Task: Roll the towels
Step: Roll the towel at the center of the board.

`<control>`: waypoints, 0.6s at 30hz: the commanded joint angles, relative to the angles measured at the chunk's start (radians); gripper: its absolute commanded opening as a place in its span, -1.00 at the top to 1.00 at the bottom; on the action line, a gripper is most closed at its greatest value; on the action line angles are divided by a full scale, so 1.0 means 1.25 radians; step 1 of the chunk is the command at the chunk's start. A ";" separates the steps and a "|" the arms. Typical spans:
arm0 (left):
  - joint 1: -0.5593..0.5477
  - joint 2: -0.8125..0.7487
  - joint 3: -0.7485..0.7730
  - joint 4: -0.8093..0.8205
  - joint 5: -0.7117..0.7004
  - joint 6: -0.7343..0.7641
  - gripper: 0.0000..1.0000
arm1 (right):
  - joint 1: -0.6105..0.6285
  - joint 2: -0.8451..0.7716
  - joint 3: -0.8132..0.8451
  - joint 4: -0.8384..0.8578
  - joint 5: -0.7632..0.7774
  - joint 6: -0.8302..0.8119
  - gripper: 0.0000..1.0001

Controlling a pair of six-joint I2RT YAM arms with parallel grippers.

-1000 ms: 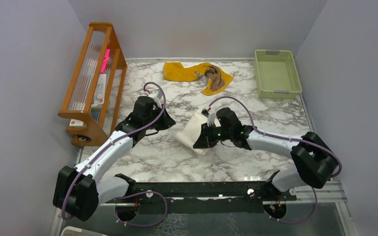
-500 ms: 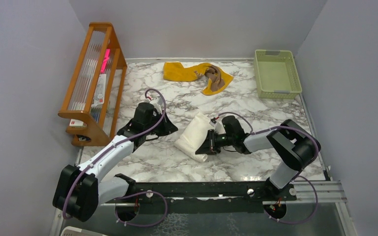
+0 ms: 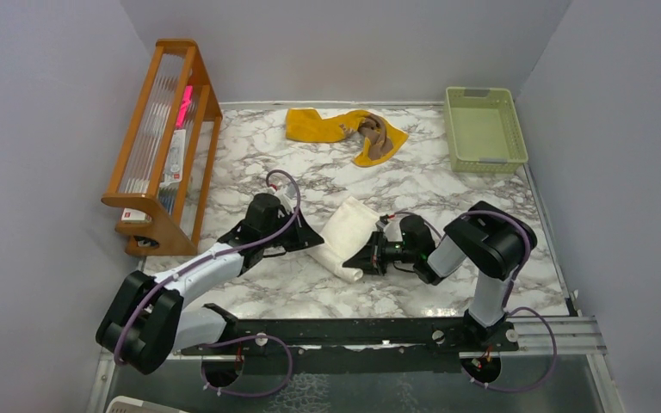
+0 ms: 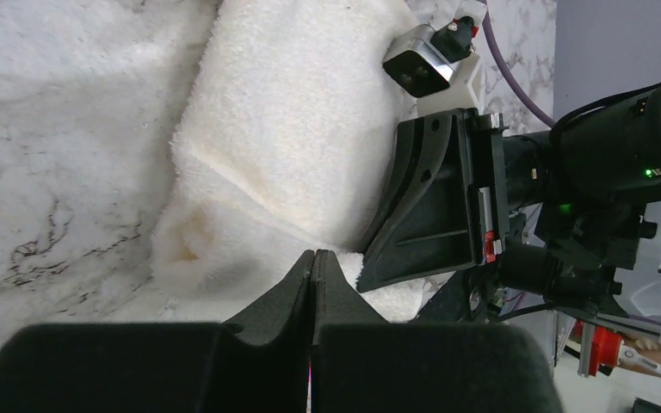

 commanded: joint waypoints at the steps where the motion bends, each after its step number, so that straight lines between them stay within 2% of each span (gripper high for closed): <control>1: -0.032 0.027 -0.017 0.099 0.018 -0.036 1.00 | -0.006 0.066 -0.043 0.084 0.025 0.152 0.99; 10: -0.072 0.086 -0.038 0.162 -0.022 -0.047 1.00 | -0.007 0.067 -0.054 0.077 0.047 0.181 0.99; 18: -0.104 0.153 -0.082 0.235 -0.139 -0.055 1.00 | -0.007 0.041 -0.054 0.017 0.076 0.165 0.99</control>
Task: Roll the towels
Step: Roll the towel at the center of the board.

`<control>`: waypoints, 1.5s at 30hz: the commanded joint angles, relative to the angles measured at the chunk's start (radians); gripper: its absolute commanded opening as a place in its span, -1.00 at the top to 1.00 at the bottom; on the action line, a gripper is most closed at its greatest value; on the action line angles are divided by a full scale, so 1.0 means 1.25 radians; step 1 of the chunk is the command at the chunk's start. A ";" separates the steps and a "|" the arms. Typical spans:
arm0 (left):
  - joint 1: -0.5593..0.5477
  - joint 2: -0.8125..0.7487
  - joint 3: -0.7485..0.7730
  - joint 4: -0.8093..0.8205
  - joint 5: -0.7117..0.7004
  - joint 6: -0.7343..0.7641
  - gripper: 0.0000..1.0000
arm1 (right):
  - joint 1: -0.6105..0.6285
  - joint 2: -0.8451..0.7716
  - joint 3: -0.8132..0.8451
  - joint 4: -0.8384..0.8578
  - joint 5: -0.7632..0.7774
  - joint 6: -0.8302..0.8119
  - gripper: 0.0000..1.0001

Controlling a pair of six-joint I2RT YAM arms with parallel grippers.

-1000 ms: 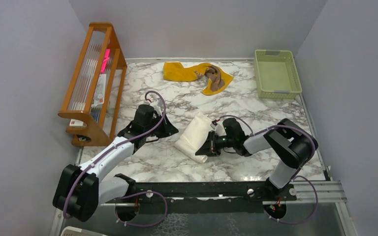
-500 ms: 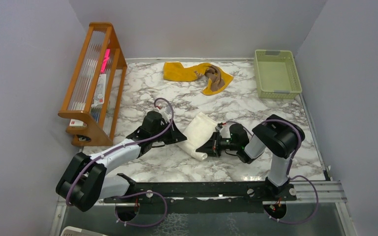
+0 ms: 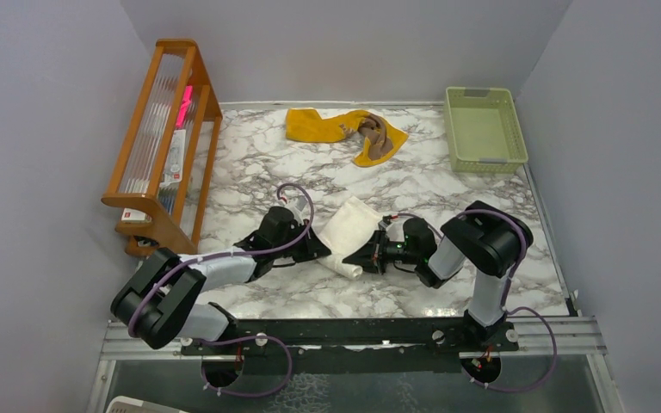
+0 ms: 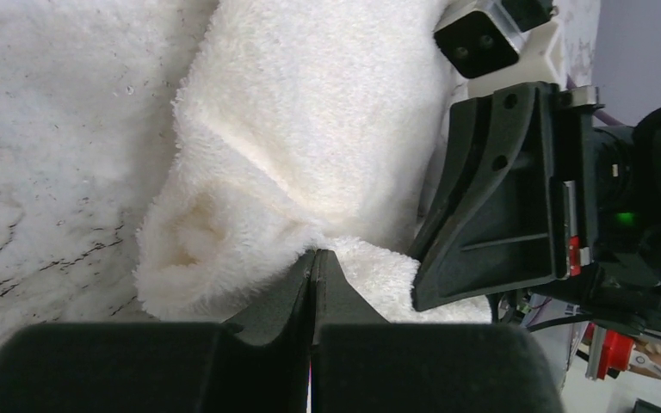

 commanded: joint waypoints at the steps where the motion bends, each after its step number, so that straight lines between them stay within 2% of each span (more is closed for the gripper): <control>1: -0.020 0.046 -0.013 0.060 -0.098 0.006 1.00 | -0.007 -0.005 -0.018 -0.160 0.047 0.035 0.99; 5: -0.043 0.106 -0.013 0.066 -0.149 0.028 1.00 | -0.007 -0.058 0.013 -0.277 0.069 -0.041 0.94; 6: -0.047 0.121 -0.013 0.070 -0.158 0.032 1.00 | -0.007 -0.076 0.025 -0.313 0.076 -0.065 0.70; 8: -0.053 0.158 -0.014 0.079 -0.169 0.042 1.00 | -0.008 -0.117 0.052 -0.401 0.099 -0.128 -0.03; 12: -0.054 0.188 -0.015 0.081 -0.185 0.055 1.00 | -0.007 -0.229 0.150 -0.678 0.216 -0.329 -0.65; 14: -0.054 0.188 -0.020 0.080 -0.193 0.057 1.00 | -0.007 -0.284 0.215 -0.842 0.306 -0.462 -0.77; 16: -0.054 0.187 -0.027 0.080 -0.197 0.057 1.00 | 0.000 -0.346 0.275 -0.940 0.411 -0.598 -0.81; 18: -0.054 0.189 -0.032 0.080 -0.199 0.053 1.00 | 0.013 -0.416 0.304 -0.976 0.507 -0.723 -0.81; 22: -0.054 0.201 -0.041 0.080 -0.203 0.049 1.00 | 0.071 -0.588 0.271 -0.906 0.597 -1.003 -0.79; 25: -0.054 0.208 -0.043 0.080 -0.207 0.048 1.00 | 0.140 -0.658 0.205 -0.831 0.477 -1.262 -0.78; 28: -0.054 0.215 -0.041 0.080 -0.210 0.052 1.00 | 0.196 -0.667 0.188 -0.858 0.368 -1.453 -0.75; 31: -0.054 0.220 -0.039 0.079 -0.204 0.052 1.00 | 0.228 -0.642 0.198 -0.905 0.328 -1.547 -0.70; 35: -0.054 0.225 -0.036 0.078 -0.201 0.050 1.00 | 0.274 -0.577 0.214 -0.958 0.349 -1.633 -0.62; 45: -0.054 0.229 -0.038 0.073 -0.198 0.052 1.00 | 0.335 -0.454 0.219 -0.935 0.365 -1.655 -0.45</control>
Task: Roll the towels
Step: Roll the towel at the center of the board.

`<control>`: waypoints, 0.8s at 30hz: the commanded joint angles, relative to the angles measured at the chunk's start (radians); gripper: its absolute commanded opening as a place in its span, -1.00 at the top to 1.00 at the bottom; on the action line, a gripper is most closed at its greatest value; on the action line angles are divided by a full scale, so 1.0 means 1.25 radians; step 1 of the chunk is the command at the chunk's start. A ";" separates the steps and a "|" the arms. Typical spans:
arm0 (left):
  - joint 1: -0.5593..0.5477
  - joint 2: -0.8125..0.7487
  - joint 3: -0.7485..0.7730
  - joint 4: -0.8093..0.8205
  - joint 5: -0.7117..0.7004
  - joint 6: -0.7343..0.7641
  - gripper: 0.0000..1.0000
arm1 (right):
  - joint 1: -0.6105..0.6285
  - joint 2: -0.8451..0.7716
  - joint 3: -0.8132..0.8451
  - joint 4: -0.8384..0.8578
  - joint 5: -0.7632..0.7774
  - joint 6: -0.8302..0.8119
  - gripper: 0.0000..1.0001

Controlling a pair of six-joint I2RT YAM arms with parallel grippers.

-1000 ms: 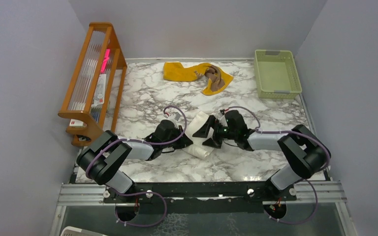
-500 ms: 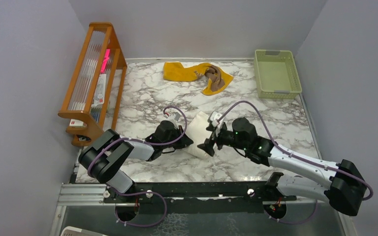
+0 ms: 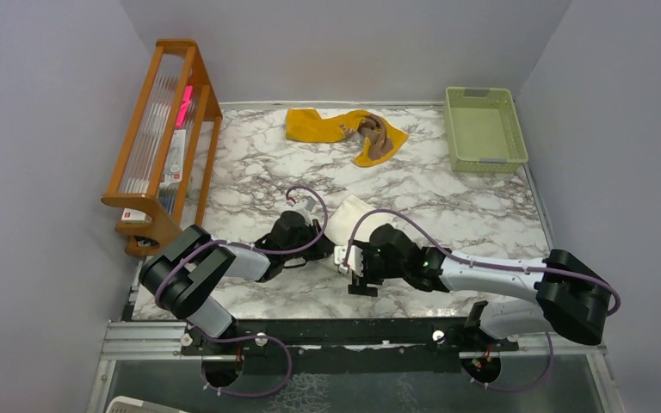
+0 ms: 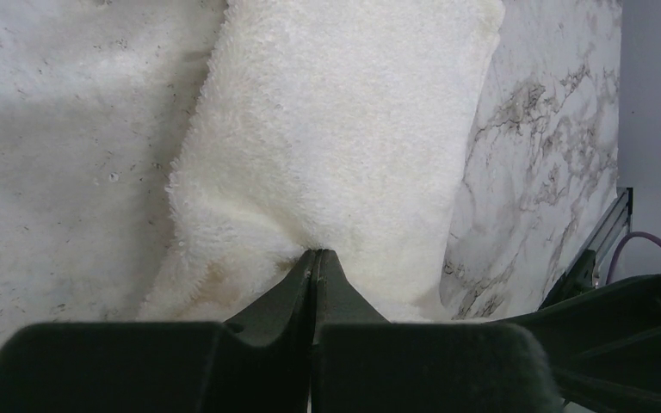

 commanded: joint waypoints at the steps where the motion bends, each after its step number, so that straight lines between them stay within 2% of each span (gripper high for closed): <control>1: 0.000 0.046 -0.030 -0.149 -0.077 0.044 1.00 | 0.018 0.050 0.021 0.005 0.006 -0.029 -0.44; 7: 0.002 0.047 -0.022 -0.165 -0.079 0.053 1.00 | 0.023 0.116 0.050 -0.016 0.032 -0.011 -0.27; 15: 0.001 0.054 -0.013 -0.176 -0.073 0.062 1.00 | 0.024 0.160 0.074 -0.054 0.121 0.038 0.12; 21: 0.004 0.045 0.007 -0.212 -0.088 0.080 1.00 | 0.022 0.190 0.093 -0.086 0.143 0.094 0.88; 22: 0.005 0.042 0.012 -0.222 -0.089 0.085 1.00 | 0.023 0.190 0.096 -0.086 0.147 0.100 0.97; 24: 0.011 0.034 0.026 -0.243 -0.091 0.095 1.00 | 0.023 0.185 0.103 -0.082 0.167 0.131 0.99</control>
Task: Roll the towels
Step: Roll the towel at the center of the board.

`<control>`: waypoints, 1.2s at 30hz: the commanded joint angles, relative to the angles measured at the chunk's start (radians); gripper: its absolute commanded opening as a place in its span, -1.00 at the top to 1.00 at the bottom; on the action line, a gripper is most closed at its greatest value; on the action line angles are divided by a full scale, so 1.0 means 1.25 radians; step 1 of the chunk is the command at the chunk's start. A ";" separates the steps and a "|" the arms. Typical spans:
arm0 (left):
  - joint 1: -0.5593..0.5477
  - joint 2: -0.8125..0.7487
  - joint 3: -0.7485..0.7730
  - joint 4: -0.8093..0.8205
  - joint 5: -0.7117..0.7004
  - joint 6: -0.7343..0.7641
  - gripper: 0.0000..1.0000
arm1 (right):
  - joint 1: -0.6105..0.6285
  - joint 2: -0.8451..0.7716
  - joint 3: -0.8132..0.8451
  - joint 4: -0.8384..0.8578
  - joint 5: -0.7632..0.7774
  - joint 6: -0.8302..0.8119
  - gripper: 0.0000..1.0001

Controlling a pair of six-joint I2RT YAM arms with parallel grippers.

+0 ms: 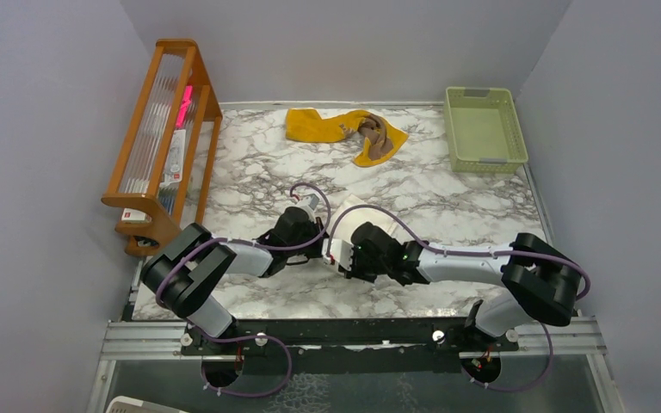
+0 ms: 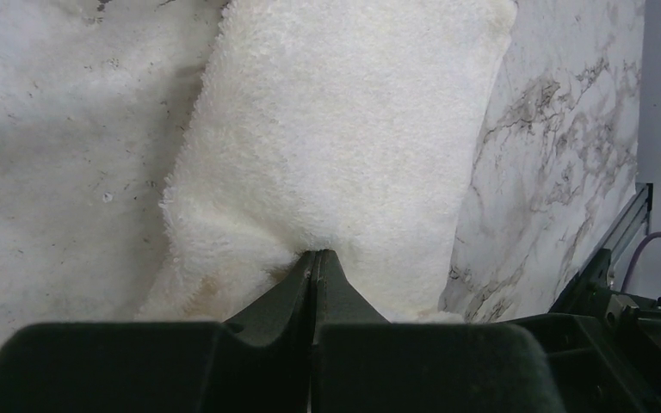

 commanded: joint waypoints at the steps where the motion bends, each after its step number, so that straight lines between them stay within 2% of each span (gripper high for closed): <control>1: 0.016 0.019 0.000 -0.211 -0.090 0.079 1.00 | 0.003 0.009 0.021 -0.031 0.060 0.078 0.98; 4: 0.039 -0.031 0.033 -0.274 -0.084 0.096 1.00 | -0.005 -0.025 0.036 -0.023 0.061 0.138 0.98; 7: 0.078 -0.120 0.083 -0.356 -0.086 0.126 1.00 | -0.020 -0.066 0.047 -0.008 0.070 0.280 0.99; 14: 0.165 -0.289 0.197 -0.514 -0.088 0.185 0.41 | -0.085 -0.131 -0.041 0.133 -0.037 0.582 0.99; 18: 0.169 -0.323 0.216 -0.552 -0.062 0.187 0.36 | -0.141 -0.118 -0.086 0.217 -0.124 0.719 0.99; 27: 0.168 -0.346 0.100 -0.450 0.035 0.107 0.35 | -0.262 -0.058 -0.208 0.499 -0.329 0.974 0.99; 36: 0.164 -0.287 0.075 -0.318 0.132 0.062 0.35 | -0.340 0.176 -0.221 0.745 -0.552 1.177 0.99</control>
